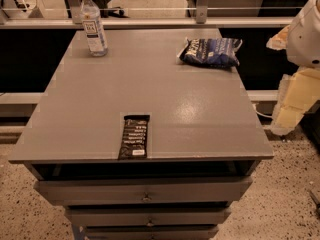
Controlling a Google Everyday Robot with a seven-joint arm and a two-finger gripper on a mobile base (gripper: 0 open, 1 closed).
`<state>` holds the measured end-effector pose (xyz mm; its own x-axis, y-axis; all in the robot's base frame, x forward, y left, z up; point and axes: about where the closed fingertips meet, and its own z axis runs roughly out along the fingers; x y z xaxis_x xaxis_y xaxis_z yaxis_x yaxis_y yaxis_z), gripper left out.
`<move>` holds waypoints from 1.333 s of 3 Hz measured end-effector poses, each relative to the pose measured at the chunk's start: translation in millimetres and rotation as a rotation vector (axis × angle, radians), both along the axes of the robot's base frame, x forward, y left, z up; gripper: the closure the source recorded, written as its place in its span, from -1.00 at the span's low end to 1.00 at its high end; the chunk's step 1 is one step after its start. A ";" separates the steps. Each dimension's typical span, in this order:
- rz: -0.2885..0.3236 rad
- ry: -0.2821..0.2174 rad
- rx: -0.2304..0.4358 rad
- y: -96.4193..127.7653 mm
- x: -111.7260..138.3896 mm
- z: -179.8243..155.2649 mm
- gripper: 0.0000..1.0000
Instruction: Move rxbar chocolate near blue plastic bottle
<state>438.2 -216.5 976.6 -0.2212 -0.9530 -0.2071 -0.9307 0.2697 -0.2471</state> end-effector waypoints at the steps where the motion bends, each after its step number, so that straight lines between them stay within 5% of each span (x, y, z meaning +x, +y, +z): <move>1: 0.000 0.000 0.000 0.0 0.0 0.1 -1.00; 2: 0.022 -0.001 0.043 -1.5 9.5 3.1 -1.00; 4: 0.127 0.042 0.268 67.3 30.5 -31.6 -1.00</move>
Offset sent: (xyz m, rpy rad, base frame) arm 0.0213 -0.0060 0.0035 0.1013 0.0204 0.0544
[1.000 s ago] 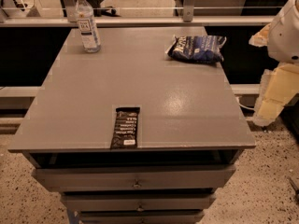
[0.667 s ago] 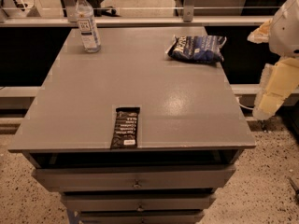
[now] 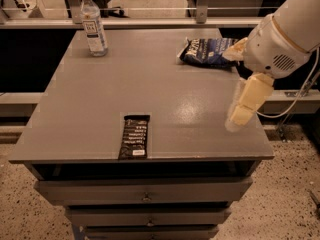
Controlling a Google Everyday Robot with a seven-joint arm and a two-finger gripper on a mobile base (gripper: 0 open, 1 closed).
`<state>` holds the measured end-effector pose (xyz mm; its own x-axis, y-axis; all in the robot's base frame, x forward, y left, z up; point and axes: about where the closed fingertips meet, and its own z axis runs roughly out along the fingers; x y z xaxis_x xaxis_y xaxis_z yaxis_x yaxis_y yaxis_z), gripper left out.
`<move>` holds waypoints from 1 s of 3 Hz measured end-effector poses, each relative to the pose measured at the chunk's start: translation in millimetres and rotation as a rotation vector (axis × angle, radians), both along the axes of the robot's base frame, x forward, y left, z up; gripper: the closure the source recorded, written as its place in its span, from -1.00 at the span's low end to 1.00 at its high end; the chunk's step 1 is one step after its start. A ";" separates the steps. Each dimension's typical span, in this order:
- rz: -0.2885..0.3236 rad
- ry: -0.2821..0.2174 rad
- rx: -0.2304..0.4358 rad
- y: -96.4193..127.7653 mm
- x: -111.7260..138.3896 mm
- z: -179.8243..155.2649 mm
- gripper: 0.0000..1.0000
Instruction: Move rxbar chocolate near blue plastic bottle
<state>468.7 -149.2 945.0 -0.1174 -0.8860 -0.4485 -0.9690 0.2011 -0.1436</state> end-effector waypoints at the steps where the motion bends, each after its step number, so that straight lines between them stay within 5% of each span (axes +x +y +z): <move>1: 0.037 0.044 0.102 44.3 3.1 -22.7 -1.00; 2: 0.032 0.082 0.146 67.7 1.3 -34.9 -1.00; 3: 0.032 0.082 0.146 67.8 1.3 -34.9 -1.00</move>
Offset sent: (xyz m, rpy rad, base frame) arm 0.0011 0.0921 -0.0499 0.2014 0.1300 0.0199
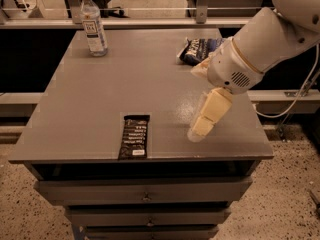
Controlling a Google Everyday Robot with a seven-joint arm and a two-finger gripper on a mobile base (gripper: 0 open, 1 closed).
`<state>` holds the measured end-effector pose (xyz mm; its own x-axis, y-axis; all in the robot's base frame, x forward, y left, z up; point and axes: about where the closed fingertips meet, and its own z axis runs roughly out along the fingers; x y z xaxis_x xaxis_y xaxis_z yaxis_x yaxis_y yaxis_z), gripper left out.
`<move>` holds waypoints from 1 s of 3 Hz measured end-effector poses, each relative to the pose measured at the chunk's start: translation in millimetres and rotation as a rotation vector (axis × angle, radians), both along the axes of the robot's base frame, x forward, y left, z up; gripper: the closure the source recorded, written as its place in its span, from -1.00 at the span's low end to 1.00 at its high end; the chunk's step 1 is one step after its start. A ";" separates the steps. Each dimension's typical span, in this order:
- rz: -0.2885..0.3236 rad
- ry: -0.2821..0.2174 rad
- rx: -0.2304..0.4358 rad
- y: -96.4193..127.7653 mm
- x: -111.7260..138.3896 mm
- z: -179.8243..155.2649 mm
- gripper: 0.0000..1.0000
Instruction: Move rxbar chocolate near blue plastic bottle
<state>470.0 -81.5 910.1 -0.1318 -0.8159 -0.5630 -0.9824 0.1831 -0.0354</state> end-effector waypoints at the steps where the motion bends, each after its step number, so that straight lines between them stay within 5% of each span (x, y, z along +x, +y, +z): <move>1: 0.025 0.045 0.052 18.9 -3.4 -13.0 -1.00; 3: 0.060 0.090 0.174 69.9 -8.7 -45.0 -1.00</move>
Offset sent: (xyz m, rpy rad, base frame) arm -0.0169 0.0789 -0.0580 0.2119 0.1252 0.0788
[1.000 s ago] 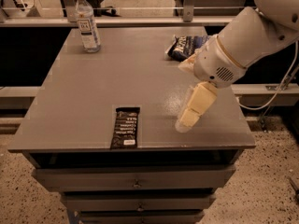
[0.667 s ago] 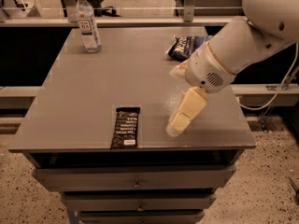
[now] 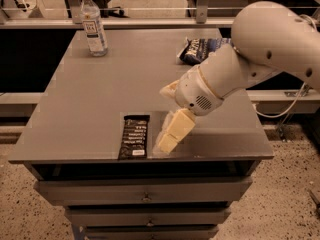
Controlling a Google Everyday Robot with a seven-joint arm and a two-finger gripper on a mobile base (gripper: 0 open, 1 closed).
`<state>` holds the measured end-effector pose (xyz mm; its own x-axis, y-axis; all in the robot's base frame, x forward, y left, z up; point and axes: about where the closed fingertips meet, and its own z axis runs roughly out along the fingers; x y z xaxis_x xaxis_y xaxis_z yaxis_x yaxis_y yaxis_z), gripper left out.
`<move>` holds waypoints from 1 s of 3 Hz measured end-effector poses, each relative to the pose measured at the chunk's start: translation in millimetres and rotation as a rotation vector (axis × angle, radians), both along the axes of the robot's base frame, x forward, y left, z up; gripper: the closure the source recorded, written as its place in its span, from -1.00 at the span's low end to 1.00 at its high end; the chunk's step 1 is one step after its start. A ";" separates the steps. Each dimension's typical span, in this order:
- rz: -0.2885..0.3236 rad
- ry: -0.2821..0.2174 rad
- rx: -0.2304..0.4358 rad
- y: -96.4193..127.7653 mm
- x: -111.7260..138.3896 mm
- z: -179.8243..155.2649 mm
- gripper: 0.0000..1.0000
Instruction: Move rxbar chocolate near blue plastic bottle
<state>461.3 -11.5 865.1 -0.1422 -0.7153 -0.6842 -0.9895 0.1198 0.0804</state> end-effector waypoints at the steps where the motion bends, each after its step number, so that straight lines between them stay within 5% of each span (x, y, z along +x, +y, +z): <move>1: 0.004 -0.013 0.044 19.7 -0.4 -7.7 -1.00; 3: 0.014 -0.070 0.089 47.9 -0.8 -26.0 -1.00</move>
Offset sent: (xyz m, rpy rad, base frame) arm 0.0011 0.0550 -0.0279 0.1216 -0.0628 0.0168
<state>460.4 36.3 839.1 -0.0822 -0.6528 -0.7531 -0.9947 0.1008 0.0211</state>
